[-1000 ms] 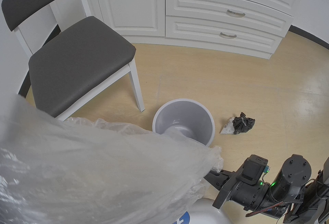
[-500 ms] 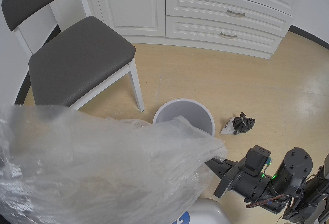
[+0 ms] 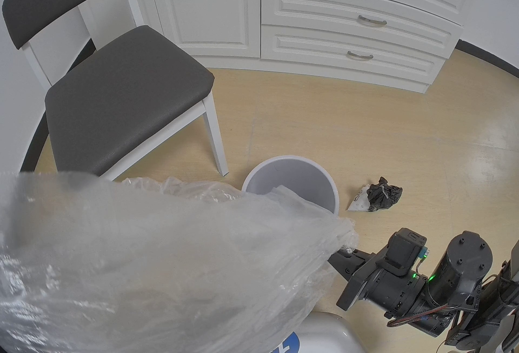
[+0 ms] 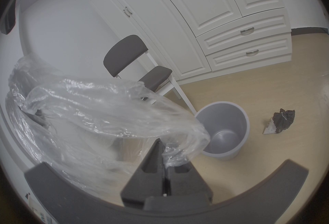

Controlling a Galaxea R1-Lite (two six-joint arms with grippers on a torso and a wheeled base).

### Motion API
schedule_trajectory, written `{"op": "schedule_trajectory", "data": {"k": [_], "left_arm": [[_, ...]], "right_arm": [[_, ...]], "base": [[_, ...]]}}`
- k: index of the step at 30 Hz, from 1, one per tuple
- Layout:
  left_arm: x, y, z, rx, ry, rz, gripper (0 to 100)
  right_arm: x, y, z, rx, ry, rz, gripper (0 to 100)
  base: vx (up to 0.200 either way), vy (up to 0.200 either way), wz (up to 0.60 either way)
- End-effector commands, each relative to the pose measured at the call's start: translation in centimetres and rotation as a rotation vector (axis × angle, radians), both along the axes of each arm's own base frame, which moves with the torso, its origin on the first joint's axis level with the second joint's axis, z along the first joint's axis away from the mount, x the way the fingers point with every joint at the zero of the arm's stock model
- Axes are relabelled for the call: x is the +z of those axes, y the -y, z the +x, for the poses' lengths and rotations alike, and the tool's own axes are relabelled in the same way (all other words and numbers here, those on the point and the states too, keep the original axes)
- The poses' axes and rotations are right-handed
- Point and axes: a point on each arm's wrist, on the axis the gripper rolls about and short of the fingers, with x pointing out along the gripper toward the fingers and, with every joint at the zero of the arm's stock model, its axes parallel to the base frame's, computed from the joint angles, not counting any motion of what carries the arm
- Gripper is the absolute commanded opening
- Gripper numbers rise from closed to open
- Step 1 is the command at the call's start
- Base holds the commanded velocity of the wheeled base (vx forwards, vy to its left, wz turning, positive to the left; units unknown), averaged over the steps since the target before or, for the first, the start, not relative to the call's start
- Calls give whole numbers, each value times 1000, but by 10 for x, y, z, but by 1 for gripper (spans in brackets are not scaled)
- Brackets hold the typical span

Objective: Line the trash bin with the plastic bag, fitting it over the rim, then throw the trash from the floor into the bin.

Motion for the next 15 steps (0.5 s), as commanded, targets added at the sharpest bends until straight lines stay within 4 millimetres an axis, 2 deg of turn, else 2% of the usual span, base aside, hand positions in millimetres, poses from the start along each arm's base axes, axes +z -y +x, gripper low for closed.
{"op": "schedule_trajectory", "data": {"k": [1, 15], "left_arm": [[-4, 1, 1, 0, -8, 17, 0], [-9, 2, 1, 1, -12, 37, 0]], "right_arm": [[0, 0, 1, -1, 6, 9, 0], [0, 0, 1, -1, 7, 10, 0]], "base": [[0, 0, 0], [0, 0, 0]]}}
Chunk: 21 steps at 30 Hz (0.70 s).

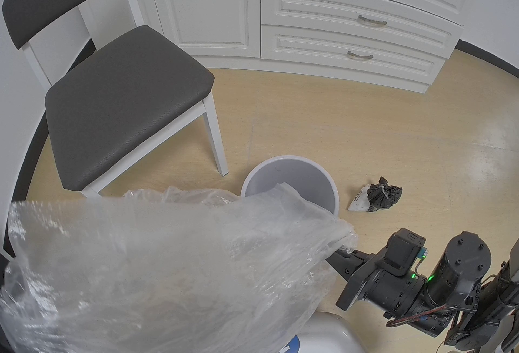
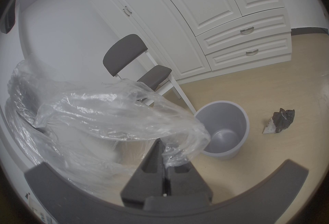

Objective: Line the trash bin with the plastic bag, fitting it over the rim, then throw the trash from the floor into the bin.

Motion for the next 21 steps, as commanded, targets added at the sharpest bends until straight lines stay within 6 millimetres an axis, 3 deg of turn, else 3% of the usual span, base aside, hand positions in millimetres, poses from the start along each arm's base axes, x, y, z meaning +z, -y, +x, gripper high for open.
{"op": "schedule_trajectory", "data": {"k": [1, 21], "left_arm": [[0, 0, 0, 2, 2, 2, 0], [-1, 4, 1, 2, 7, 17, 0]], "right_arm": [[2, 0, 0, 1, 11, 14, 0], [3, 0, 0, -3, 25, 1, 0]], "base": [[0, 0, 0], [0, 0, 0]]}}
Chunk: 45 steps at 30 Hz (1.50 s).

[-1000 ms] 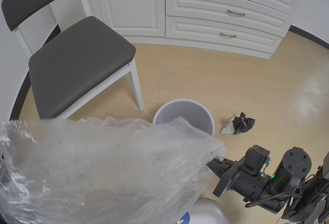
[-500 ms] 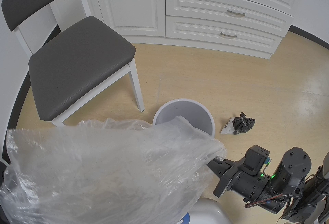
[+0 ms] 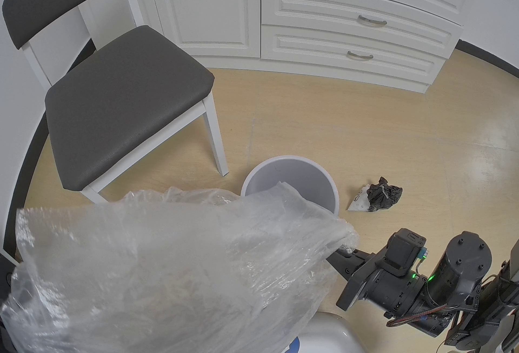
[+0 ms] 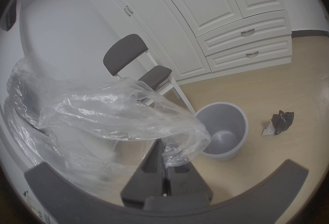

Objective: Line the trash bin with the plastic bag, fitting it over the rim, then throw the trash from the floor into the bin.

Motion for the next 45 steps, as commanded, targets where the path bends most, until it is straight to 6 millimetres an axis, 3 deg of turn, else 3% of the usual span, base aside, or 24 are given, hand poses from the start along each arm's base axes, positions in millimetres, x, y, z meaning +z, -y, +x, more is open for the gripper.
{"op": "schedule_trajectory", "data": {"k": [1, 45], "left_arm": [[-1, 0, 0, 3, 1, 3, 0], [-9, -3, -4, -45, 19, 25, 0]], "right_arm": [[2, 0, 0, 1, 12, 13, 0], [3, 0, 0, -3, 25, 5, 0]], "base": [[0, 0, 0], [0, 0, 0]]}}
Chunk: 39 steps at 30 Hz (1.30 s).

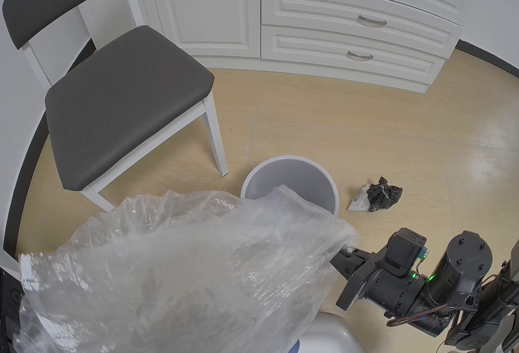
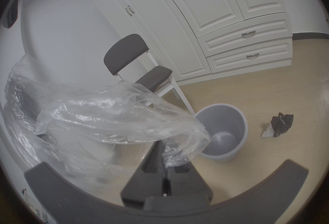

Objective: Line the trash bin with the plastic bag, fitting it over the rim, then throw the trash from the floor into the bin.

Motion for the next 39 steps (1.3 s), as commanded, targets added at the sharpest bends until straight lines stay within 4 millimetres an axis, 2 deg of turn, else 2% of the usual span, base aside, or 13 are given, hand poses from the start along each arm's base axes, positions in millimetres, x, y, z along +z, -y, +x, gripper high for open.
{"op": "schedule_trajectory", "data": {"k": [1, 7, 21, 39], "left_arm": [[-1, 0, 0, -2, 1, 1, 0], [-2, 1, 0, -3, -3, 10, 0], [-6, 3, 1, 5, 13, 33, 0], [-9, 4, 2, 6, 11, 48, 0]], "right_arm": [[4, 0, 5, -26, 20, 20, 0], [19, 1, 30, -187, 89, 64, 0], [63, 4, 43, -317, 210, 203, 0], [64, 4, 44, -325, 208, 203, 0]], "base": [[0, 0, 0], [0, 0, 0], [0, 0, 0], [0, 0, 0]]}}
